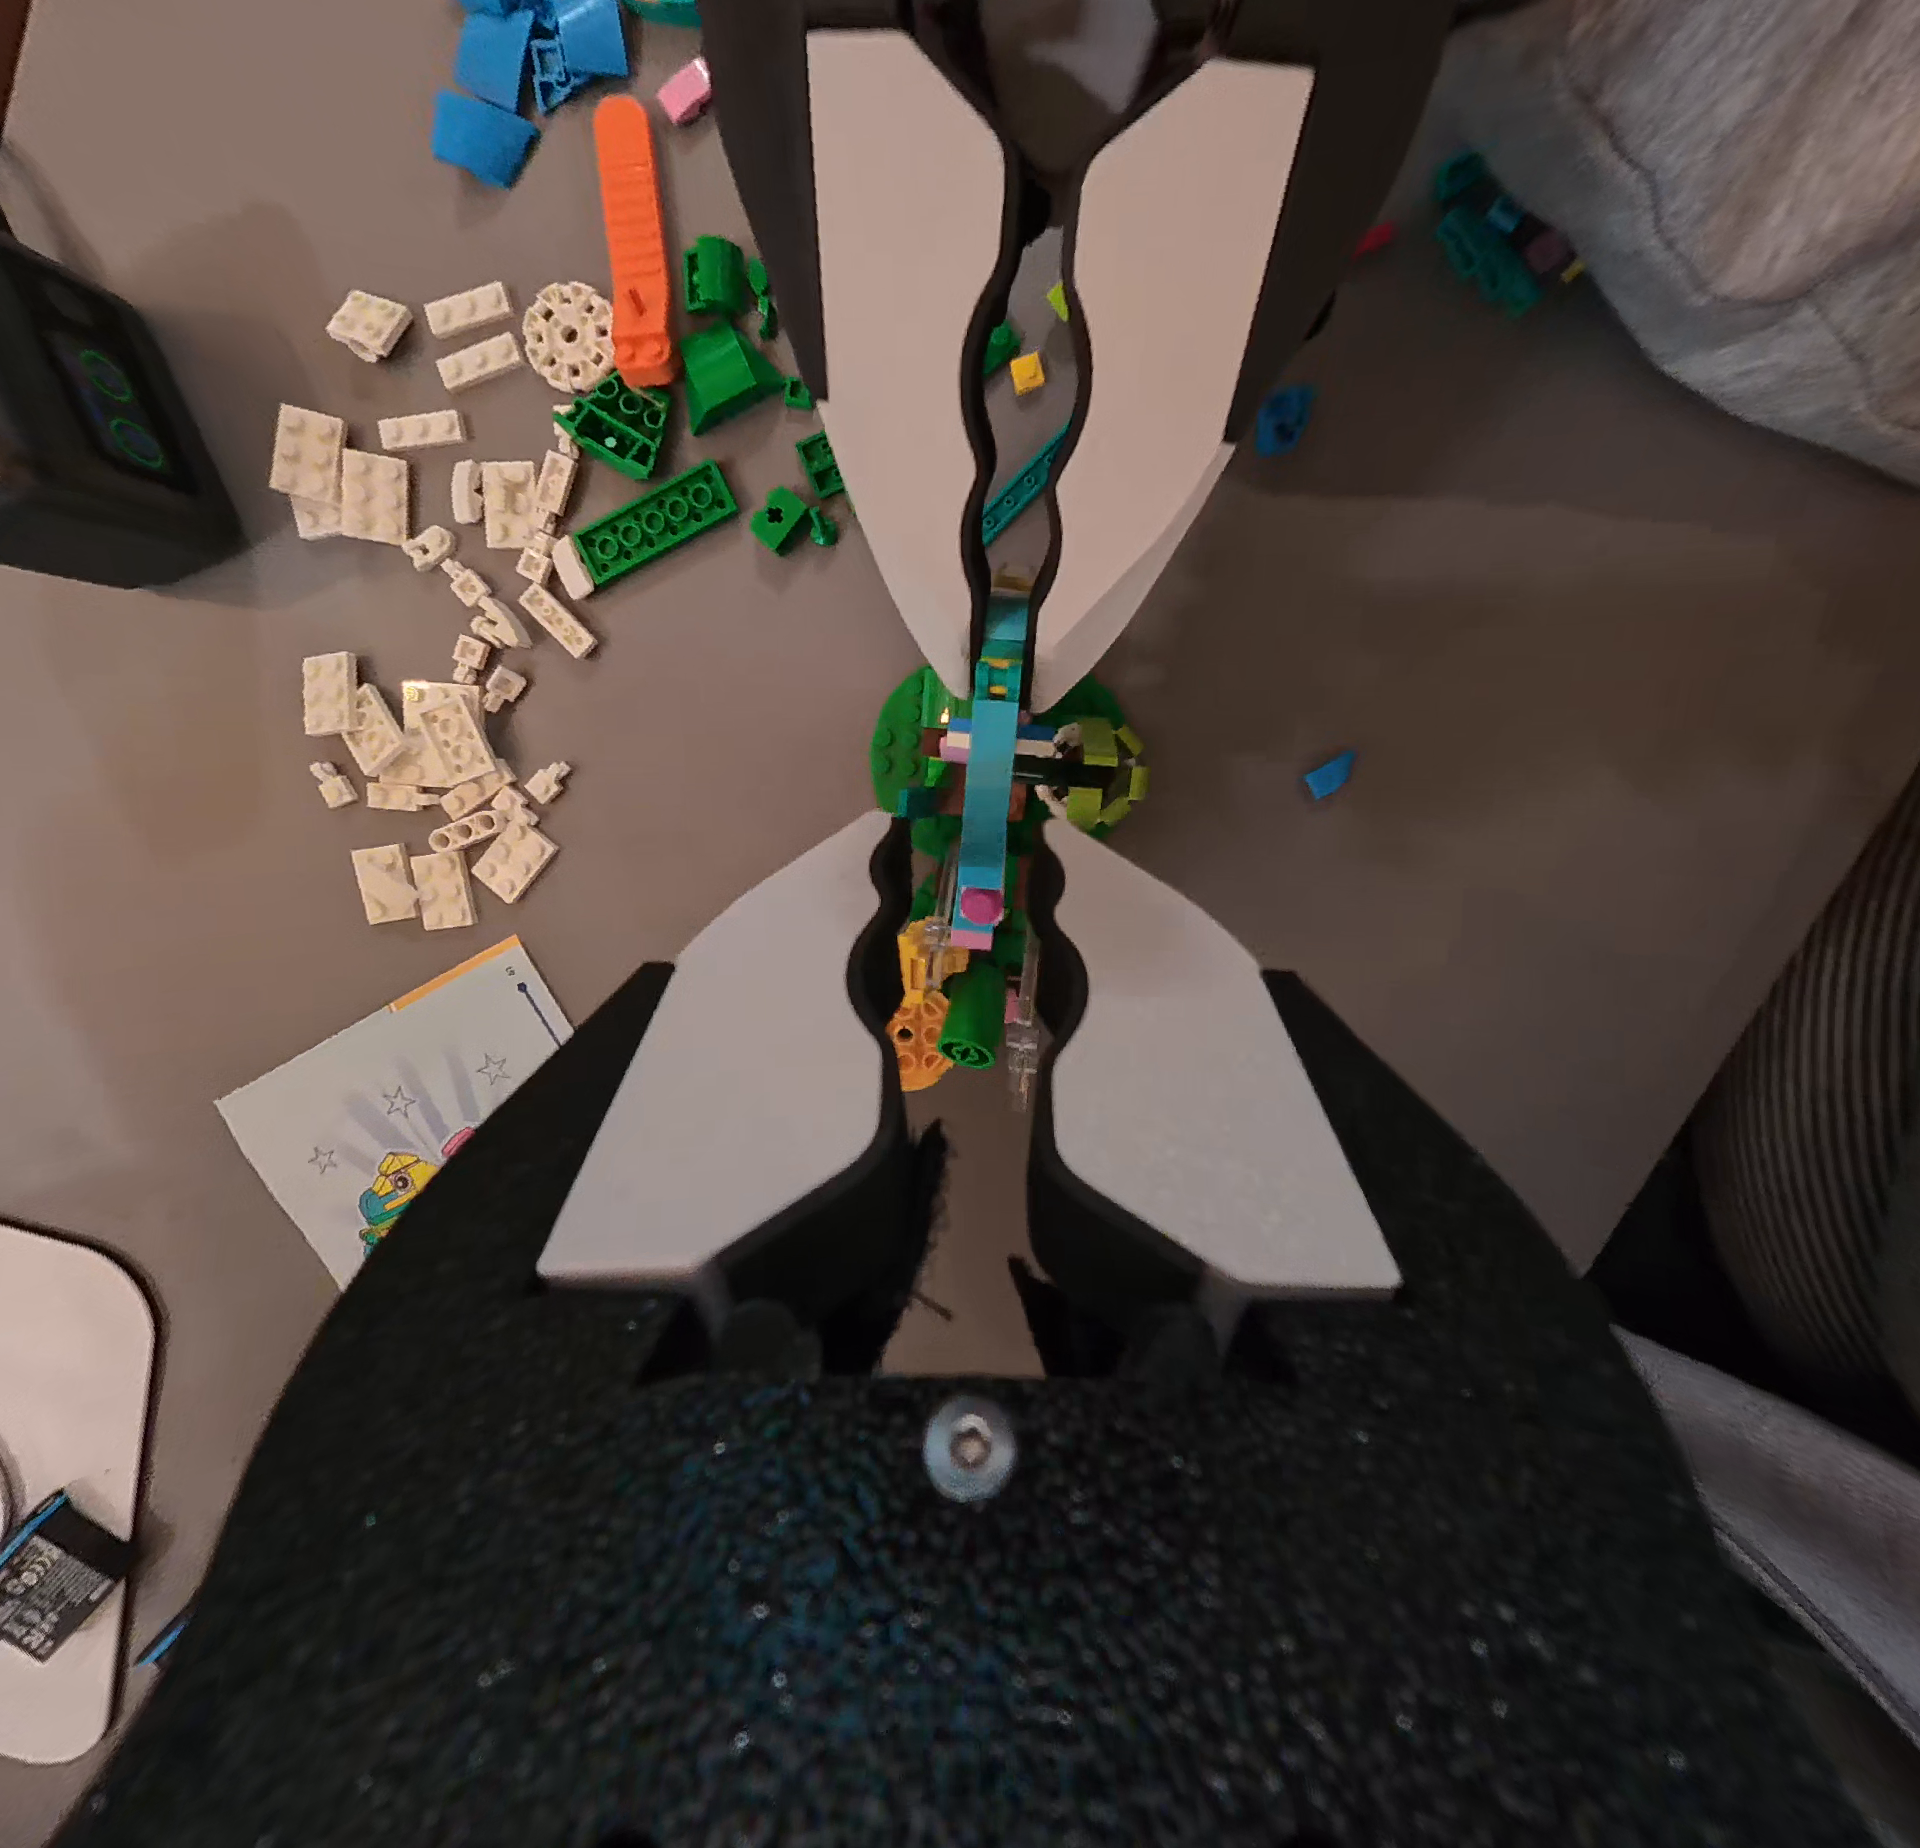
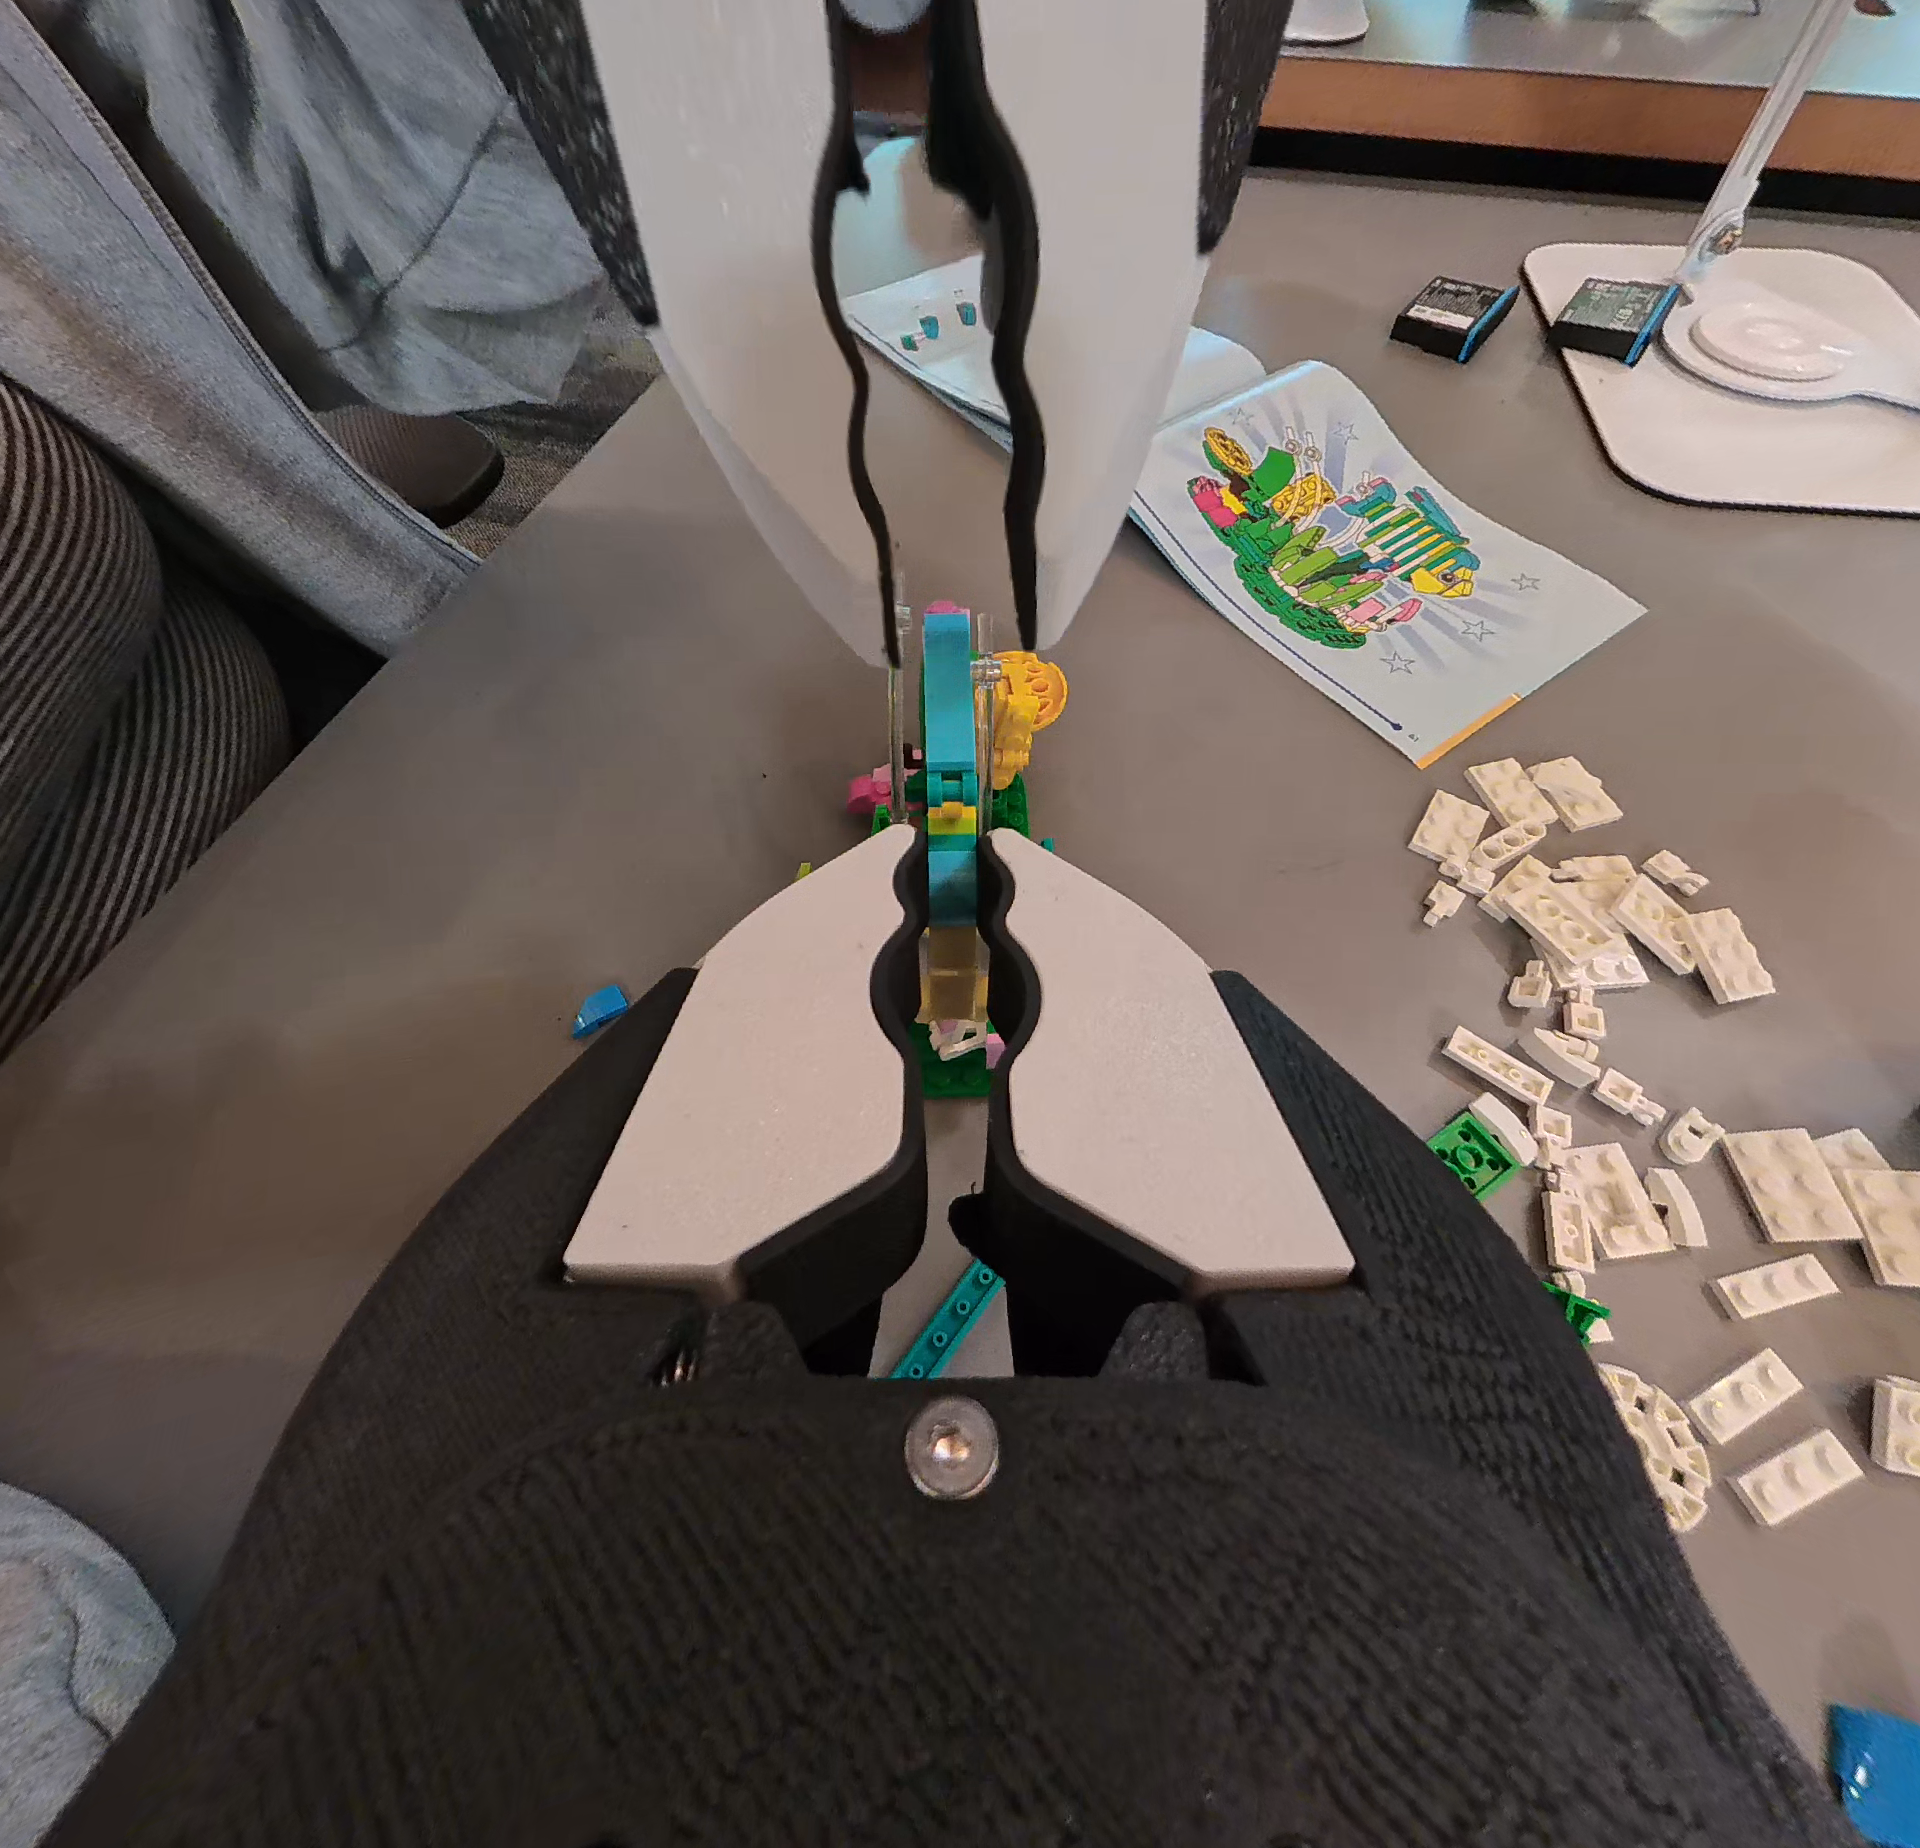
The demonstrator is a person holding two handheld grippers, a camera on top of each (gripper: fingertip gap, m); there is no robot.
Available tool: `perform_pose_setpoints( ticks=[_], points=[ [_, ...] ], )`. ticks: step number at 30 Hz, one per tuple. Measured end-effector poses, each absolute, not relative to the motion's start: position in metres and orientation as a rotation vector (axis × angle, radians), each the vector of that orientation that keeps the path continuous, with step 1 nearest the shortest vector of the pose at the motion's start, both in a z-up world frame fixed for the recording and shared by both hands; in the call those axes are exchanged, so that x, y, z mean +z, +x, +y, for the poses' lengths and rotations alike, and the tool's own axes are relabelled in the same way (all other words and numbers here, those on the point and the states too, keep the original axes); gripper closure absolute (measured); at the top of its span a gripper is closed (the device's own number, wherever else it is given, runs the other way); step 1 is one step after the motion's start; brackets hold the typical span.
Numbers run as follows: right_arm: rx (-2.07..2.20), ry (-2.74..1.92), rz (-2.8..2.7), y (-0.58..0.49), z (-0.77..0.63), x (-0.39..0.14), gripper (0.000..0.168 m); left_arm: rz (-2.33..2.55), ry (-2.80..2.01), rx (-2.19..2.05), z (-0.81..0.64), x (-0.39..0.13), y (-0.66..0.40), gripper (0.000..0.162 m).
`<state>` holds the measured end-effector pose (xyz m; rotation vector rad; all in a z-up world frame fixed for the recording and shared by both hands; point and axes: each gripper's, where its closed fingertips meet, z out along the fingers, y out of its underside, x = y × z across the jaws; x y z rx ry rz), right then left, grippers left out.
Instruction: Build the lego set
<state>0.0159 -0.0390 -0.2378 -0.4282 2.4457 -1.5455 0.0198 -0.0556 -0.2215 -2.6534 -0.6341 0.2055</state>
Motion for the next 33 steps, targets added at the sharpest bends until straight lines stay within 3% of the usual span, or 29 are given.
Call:
perform_pose_setpoints(
  ticks=[1,33],
  points=[
    [-1.546,-0.427,2.446,0.016,-0.039,-0.238,0.162,-0.632,-2.661,0.202,-0.056,-0.224,0.02,0.142],
    [-1.551,-0.44,2.453,0.015,-0.038,-0.238,0.162,-0.575,-2.531,0.107,-0.028,-0.226,0.012,0.155]
  ],
)
